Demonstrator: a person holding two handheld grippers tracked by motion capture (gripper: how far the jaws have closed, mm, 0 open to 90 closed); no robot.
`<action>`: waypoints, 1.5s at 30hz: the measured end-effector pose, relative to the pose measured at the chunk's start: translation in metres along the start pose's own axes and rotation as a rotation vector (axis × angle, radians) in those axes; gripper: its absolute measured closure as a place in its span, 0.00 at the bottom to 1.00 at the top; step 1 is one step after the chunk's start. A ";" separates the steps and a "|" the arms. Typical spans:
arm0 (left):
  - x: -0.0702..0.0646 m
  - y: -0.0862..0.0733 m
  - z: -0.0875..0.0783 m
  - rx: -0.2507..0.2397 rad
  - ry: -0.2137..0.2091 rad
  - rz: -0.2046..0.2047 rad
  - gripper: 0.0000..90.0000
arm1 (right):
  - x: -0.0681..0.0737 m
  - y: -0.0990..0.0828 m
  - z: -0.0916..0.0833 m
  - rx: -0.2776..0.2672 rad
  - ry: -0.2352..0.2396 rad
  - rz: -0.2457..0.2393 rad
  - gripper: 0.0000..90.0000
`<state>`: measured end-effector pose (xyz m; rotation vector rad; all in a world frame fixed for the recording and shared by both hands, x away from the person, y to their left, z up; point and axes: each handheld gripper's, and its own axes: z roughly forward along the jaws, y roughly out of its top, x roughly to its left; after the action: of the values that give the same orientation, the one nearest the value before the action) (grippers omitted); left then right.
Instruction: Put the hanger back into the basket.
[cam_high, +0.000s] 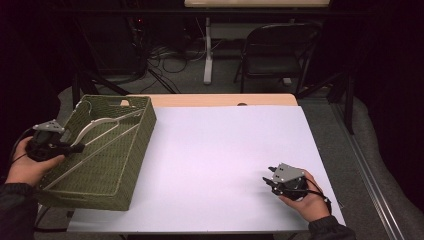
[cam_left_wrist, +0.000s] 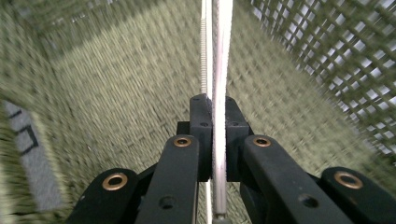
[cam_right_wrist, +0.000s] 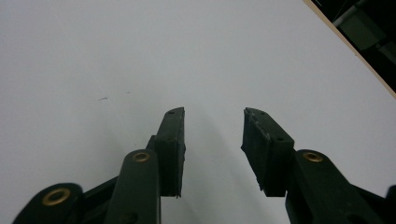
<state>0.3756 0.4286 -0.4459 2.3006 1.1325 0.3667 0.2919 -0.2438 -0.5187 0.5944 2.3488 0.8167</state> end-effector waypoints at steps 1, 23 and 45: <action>-0.001 -0.001 0.004 0.018 -0.002 0.002 0.97 | 0.000 -0.001 0.001 -0.011 0.003 0.005 0.65; -0.004 -0.017 0.028 0.122 0.036 -0.021 0.94 | 0.003 -0.004 -0.002 -0.042 -0.023 0.008 0.65; -0.064 -0.009 -0.095 -0.273 0.109 -0.037 0.48 | -0.001 0.002 -0.012 -0.067 -0.033 0.032 0.61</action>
<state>0.2873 0.4157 -0.3742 2.0395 1.1010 0.5994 0.2854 -0.2482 -0.5089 0.6144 2.2775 0.8903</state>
